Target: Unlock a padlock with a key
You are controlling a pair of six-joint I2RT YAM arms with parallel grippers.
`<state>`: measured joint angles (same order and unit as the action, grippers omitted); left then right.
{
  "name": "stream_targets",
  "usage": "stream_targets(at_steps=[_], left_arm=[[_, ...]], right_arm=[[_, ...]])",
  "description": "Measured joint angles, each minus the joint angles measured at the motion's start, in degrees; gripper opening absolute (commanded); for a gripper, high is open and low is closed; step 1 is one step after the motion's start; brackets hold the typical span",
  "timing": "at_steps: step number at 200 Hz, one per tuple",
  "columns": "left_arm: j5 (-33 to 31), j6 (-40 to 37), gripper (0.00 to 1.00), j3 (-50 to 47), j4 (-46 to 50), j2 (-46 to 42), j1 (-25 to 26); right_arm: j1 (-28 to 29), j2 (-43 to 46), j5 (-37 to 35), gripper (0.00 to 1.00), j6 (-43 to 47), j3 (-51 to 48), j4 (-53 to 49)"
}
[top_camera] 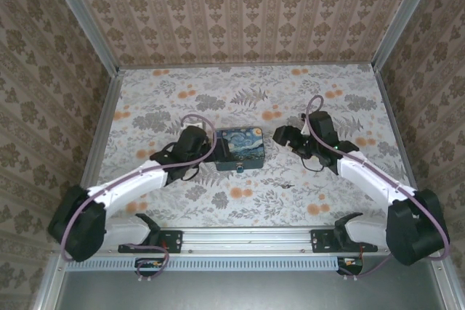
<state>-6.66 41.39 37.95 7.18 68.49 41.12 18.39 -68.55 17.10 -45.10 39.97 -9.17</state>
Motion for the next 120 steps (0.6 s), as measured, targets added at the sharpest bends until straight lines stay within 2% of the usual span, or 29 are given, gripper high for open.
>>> stream_targets(at_steps=[49,79,120], left_arm=[[1.0,-0.4,1.0,0.3,7.4,-6.8,2.0],[1.2,0.7,1.0,0.6,9.4,-6.0,7.8],[0.2,4.2,1.0,3.7,9.3,0.2,16.4]], right_arm=[[-1.0,2.7,-1.3,0.77,7.8,-1.2,-10.1],[-1.0,4.3,-3.1,0.74,11.8,-2.2,-15.4],[-1.0,5.9,-5.3,0.68,15.8,-4.6,-20.5]])
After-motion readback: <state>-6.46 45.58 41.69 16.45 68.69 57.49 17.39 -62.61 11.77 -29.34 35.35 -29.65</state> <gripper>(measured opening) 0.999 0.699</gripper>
